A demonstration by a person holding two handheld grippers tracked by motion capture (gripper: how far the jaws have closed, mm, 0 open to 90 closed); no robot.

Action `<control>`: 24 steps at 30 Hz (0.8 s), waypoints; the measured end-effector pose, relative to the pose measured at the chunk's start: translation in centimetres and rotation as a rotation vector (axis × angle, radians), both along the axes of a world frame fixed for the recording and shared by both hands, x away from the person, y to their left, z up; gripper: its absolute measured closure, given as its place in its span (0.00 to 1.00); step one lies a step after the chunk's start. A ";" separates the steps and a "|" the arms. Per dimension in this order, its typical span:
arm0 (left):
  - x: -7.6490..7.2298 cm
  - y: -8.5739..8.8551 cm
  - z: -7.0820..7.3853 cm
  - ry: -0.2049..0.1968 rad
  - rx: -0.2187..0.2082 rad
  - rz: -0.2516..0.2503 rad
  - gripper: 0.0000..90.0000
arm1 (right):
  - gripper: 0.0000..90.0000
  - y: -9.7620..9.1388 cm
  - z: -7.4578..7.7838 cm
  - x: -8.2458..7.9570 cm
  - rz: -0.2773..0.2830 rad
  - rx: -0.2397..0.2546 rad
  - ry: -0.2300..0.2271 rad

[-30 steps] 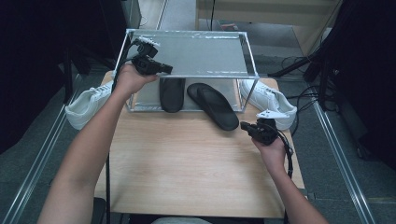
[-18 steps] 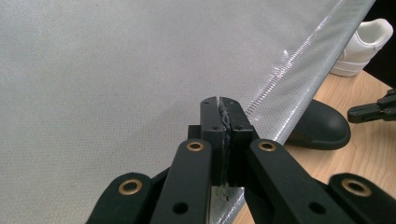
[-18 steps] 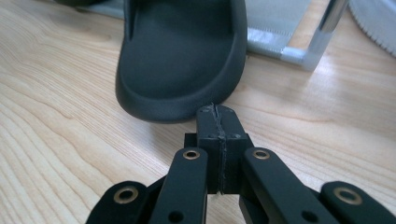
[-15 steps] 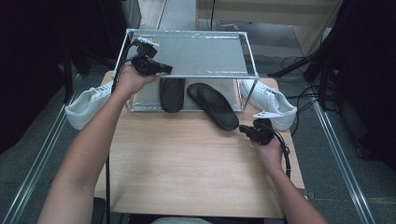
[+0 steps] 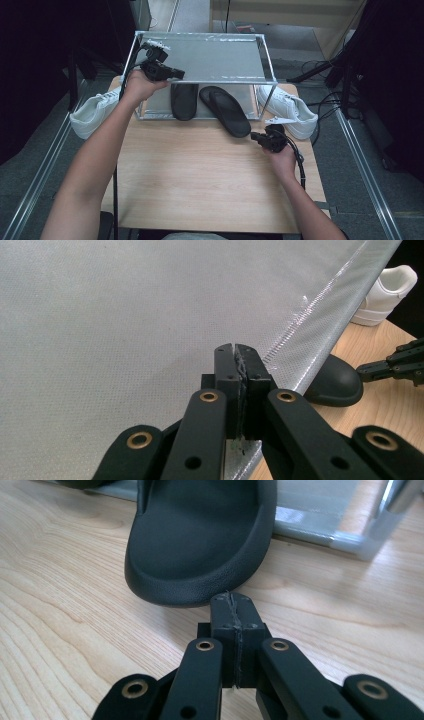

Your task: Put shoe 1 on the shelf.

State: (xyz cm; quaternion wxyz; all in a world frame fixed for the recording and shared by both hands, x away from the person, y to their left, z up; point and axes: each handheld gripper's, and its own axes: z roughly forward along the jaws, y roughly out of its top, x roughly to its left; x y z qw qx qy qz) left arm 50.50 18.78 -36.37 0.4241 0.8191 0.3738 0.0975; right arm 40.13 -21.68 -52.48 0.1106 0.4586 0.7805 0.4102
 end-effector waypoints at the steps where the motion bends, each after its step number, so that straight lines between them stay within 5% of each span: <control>1: 0.0 0.0 0.0 0.000 -0.001 0.000 1.00 | 1.00 0.2 0.0 0.0 0.004 -0.007 0.002; 24: 0.1 0.0 0.0 0.004 0.000 -0.002 0.99 | 1.00 5.0 0.2 1.7 0.077 0.039 -0.023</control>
